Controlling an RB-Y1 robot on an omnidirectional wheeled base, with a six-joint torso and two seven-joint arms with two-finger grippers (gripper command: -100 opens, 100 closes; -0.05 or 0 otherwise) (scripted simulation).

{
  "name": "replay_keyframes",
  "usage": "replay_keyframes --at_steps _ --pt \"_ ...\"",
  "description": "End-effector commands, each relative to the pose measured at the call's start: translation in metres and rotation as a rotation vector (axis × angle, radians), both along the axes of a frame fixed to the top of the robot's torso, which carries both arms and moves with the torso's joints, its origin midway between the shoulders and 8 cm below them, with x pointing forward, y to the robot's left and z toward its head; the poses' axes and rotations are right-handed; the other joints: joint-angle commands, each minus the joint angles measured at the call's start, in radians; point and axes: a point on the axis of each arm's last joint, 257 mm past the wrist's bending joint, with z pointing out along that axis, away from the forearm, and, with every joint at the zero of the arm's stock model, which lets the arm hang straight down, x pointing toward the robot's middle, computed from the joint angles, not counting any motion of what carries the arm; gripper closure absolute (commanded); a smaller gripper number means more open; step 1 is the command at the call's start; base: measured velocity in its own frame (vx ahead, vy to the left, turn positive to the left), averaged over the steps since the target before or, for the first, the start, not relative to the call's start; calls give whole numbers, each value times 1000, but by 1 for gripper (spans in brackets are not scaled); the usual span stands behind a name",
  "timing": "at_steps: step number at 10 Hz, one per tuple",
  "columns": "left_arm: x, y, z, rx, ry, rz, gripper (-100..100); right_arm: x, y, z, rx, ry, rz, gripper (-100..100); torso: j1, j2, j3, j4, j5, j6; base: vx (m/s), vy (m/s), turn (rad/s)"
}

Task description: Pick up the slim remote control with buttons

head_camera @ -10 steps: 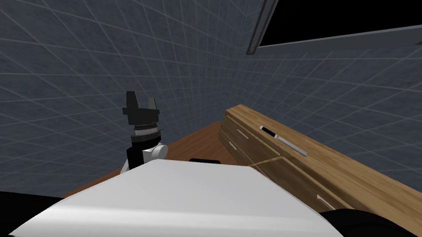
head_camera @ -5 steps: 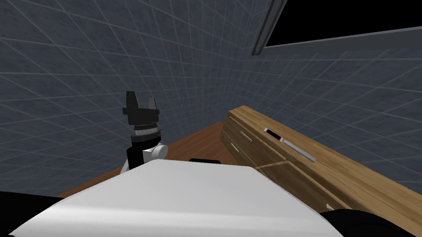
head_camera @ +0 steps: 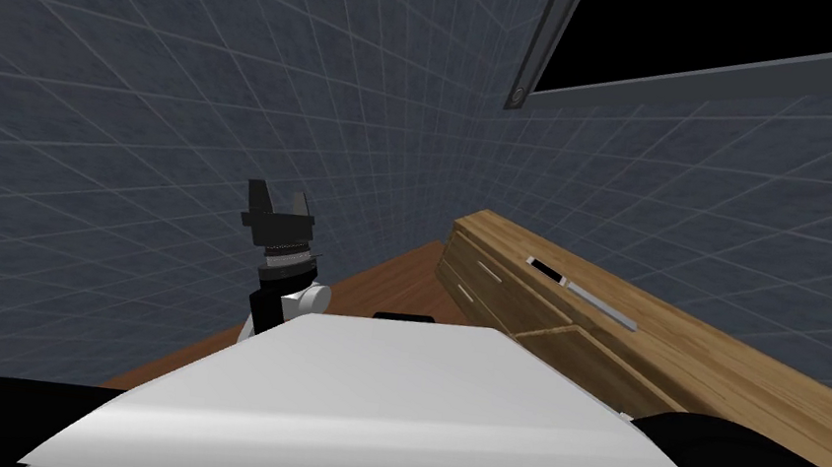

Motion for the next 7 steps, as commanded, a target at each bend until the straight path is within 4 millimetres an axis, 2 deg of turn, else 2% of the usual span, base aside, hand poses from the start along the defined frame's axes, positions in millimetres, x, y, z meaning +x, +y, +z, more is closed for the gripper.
replay_keyframes --at_steps 1,3,4,5,6,7 --pt "0 0 0 0 0 0 0 -13 -28 8 -62 46 28 -100 0 0 0 0 0 0 24 -13 104" --pt "0 0 0 0 0 0 0 -9 -37 15 -84 56 56 -100 -1 0 0 0 0 0 16 -15 30" --pt "0 0 0 0 0 0 0 -18 -61 26 -139 94 91 -100 0 0 0 0 0 0 16 -22 75" --pt "0 0 0 0 0 0 0 -17 -65 28 -147 97 99 -100 -1 0 0 0 0 0 18 -28 93" --pt "0 0 0 0 0 0 0 -22 -85 40 -192 130 140 -100 -2 0 0 0 -1 0 30 -46 148" --pt "0 0 0 0 0 0 0 -22 -90 42 -204 135 141 -100 -3 -1 -1 0 -1 -1 32 -52 66"
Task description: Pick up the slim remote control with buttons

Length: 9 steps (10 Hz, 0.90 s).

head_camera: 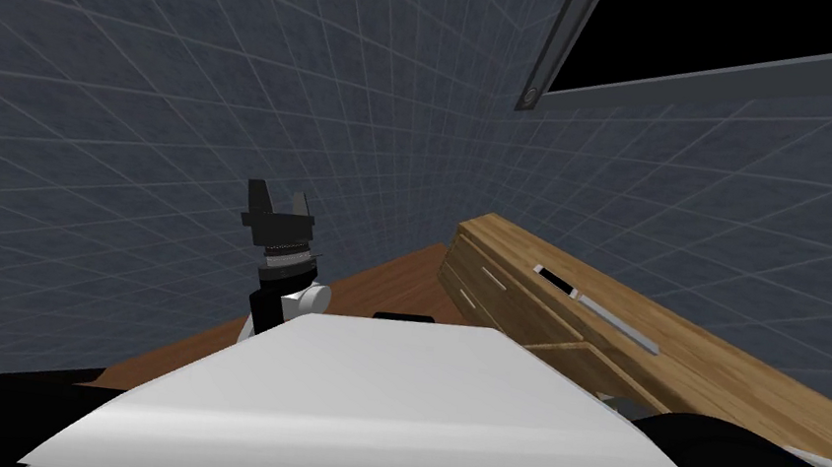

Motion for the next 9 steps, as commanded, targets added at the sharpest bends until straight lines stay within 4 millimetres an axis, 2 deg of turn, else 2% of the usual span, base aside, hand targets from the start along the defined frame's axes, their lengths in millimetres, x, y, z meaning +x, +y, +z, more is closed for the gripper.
replay_keyframes --at_steps 1,2,3,4,5,6,7,9 --pt "0 0 0 0 0 0 0 -7 -26 16 -58 38 42 -100 0 0 0 0 0 0 32 -72 129" --pt "0 0 0 0 0 0 0 -5 -28 18 -62 41 49 -100 -1 0 0 0 0 -1 28 -78 61" --pt "0 0 0 0 0 0 0 -8 -46 30 -103 70 83 -100 -2 0 0 0 -1 0 58 -92 127" --pt "0 0 0 0 0 0 0 -7 -47 31 -107 71 87 -100 -3 -2 -1 0 -1 -1 44 -89 82" --pt "0 0 0 0 0 0 0 -8 -63 43 -144 98 123 -100 -2 -1 -1 0 -1 0 36 -115 112" --pt "0 0 0 0 0 0 0 -8 -76 54 -176 121 156 -100 -4 -1 -1 0 -1 -1 72 -193 253" --pt "0 0 0 0 0 0 0 -8 -76 54 -176 121 156 -100 -9 -3 -2 -1 -2 -1 64 -207 99" --pt "0 0 0 0 0 0 0 -8 -93 69 -217 156 210 -100 -10 -2 -1 -1 -3 -1 60 -218 181"
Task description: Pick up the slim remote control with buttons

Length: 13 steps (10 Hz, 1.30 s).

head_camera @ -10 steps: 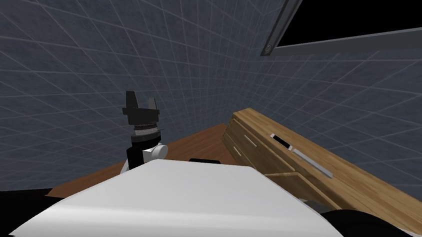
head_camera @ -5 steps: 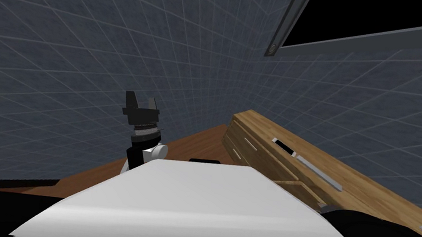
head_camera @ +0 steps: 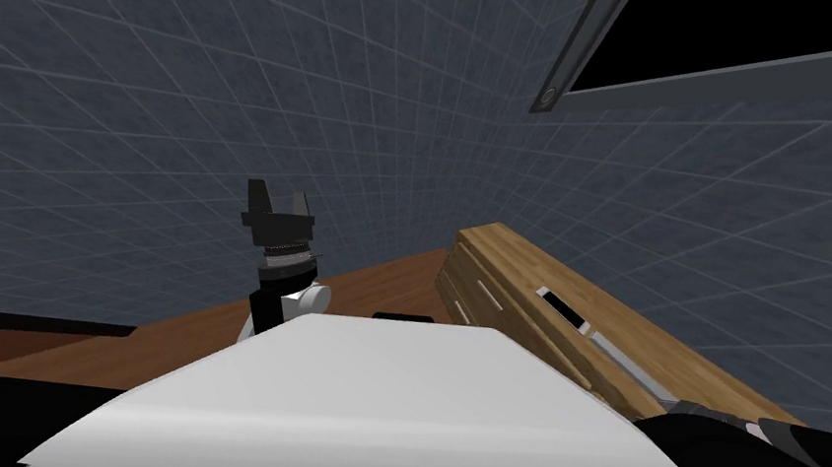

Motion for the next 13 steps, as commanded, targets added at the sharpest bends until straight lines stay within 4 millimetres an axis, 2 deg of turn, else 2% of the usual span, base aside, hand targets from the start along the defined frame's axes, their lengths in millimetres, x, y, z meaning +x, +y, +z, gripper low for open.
replay_keyframes --at_steps 1,4,5,6,7,8,9,10,11,12,13 --pt "0 0 0 0 0 0 0 -3 -6 7 -18 25 35 -100 0 0 0 0 0 0 98 -306 204" --pt "0 0 0 0 0 0 0 -16 6 2 14 54 58 -100 -3 -1 0 0 -2 1 71 -282 151" --pt "0 0 0 0 0 0 0 -13 2 4 3 48 54 -100 -2 -1 0 0 -1 1 29 -117 35" --pt "0 0 0 0 0 0 0 -14 2 4 5 49 56 0 7 1 1 0 0 1 6 -23 2" --pt "0 0 0 0 0 0 0 -7 -1 3 13 19 60 -100 13 3 2 1 2 2 -13 7 110" --pt "0 0 0 0 0 0 0 -11 -8 7 -6 32 67 -100 17 4 2 1 3 1 -21 16 54" --pt "0 0 0 0 0 0 0 -3 -4 1 20 -4 64 -100 18 5 3 1 4 2 -29 34 86" --pt "0 0 0 -1 0 0 0 -10 -18 8 -15 19 73 -100 19 6 3 1 4 1 -25 31 44" --pt "0 0 0 -1 0 0 0 -5 -14 3 8 -11 68 -100 20 6 4 2 4 2 -27 28 82" --pt "0 0 0 -1 0 0 0 -12 -26 9 -24 10 73 -100 19 6 4 2 4 1 -22 22 54" --pt "0 0 0 0 0 0 0 -5 -19 2 7 -24 62 -100 19 6 3 1 4 2 -23 29 106"
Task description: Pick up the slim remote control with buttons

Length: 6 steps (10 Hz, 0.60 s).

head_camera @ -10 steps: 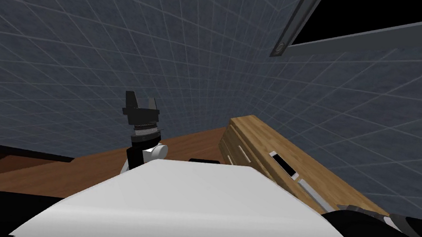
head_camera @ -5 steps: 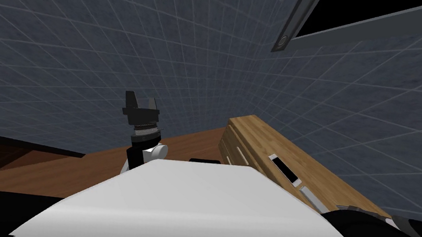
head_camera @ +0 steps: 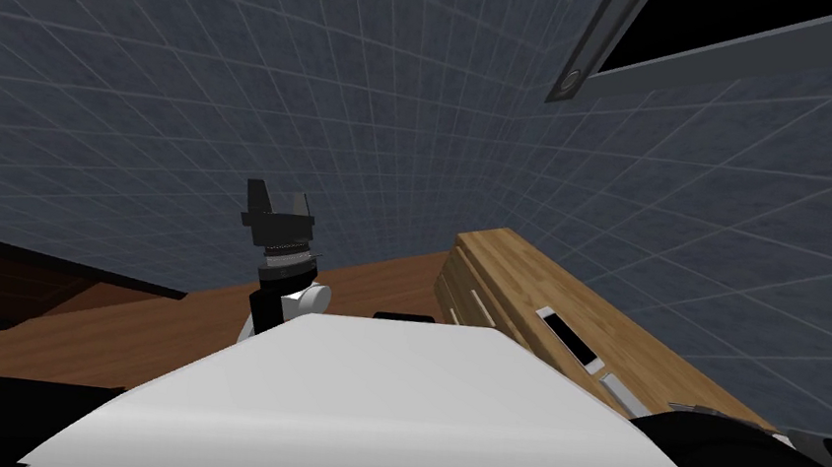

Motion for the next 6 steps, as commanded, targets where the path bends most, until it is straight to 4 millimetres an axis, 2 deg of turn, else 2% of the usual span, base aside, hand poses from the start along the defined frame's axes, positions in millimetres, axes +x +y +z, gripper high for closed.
replay_keyframes --at_steps 1,2,3,4,5,6 --pt "0 0 0 0 0 0 0 -7 -9 3 -15 13 2 -100 0 0 0 0 0 0 -19 22 49" --pt "0 0 0 0 0 0 0 -9 -13 5 -26 15 -1 -100 0 0 0 0 0 1 -8 6 -18" --pt "0 0 0 0 0 0 0 -10 -3 -3 14 -6 -23 -100 -1 -1 0 0 0 1 -16 16 89" --pt "0 0 0 0 0 0 0 -8 -11 0 -8 -4 -14 -100 -1 0 0 0 0 0 -18 17 61" --pt "0 0 0 0 0 0 0 -15 -19 4 -30 14 -13 -100 -1 0 0 0 0 0 -8 9 -6" --pt "0 0 0 0 0 0 0 -14 -16 -2 -11 -6 -33 -100 -1 -1 0 0 0 1 -21 23 102"
